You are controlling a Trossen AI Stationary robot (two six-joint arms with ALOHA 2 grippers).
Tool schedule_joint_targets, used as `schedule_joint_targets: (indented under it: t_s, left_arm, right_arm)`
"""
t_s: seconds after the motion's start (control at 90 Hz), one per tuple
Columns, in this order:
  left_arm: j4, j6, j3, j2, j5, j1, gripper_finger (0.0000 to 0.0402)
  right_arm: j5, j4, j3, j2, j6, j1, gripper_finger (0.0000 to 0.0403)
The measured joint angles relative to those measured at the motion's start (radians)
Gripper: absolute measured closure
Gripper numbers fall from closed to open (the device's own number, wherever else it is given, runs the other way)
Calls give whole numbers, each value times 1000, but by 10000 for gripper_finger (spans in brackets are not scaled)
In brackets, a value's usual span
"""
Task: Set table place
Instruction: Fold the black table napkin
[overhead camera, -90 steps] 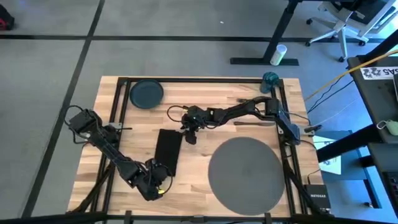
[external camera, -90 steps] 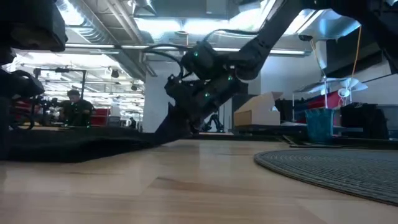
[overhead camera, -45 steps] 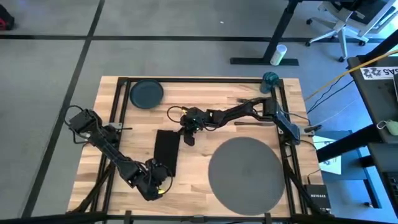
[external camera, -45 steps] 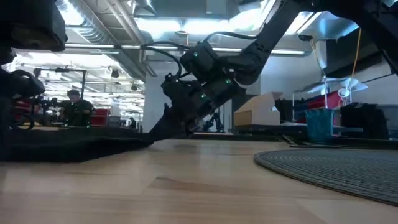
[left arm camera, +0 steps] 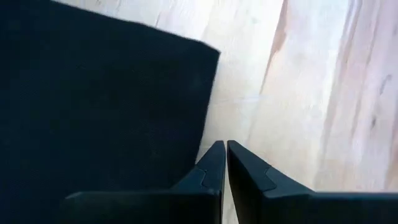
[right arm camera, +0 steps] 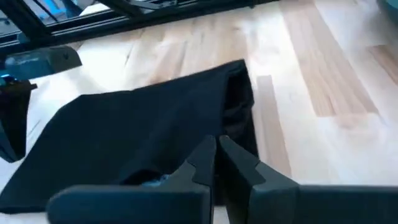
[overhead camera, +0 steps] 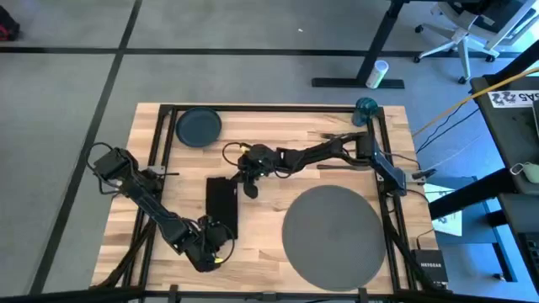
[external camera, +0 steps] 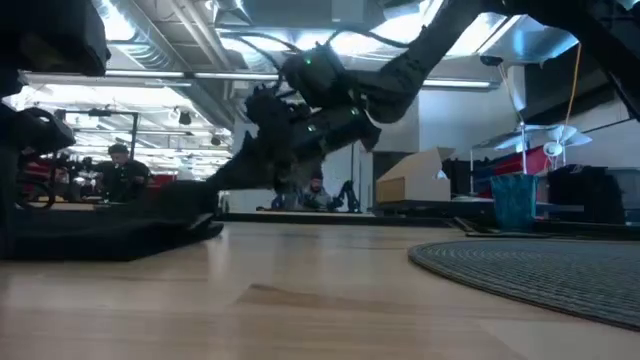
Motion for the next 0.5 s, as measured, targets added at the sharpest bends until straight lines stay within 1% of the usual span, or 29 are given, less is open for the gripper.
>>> schedule_joint_targets:
  t_s: [0.1,0.222,0.311,0.5]
  left_arm:
    - [1,29,21,0,0,0,402]
    - [0,49,40,0,-1,0,402]
    - [-11,49,45,0,-1,0,402]
    - [-46,41,45,0,-1,0,402]
  right_arm:
    - [11,-48,27,0,-27,0,402]
    - [18,-63,28,0,-35,-2,403]
    - [42,-99,28,2,-50,-2,403]
    - [42,-80,28,46,-39,-2,403]
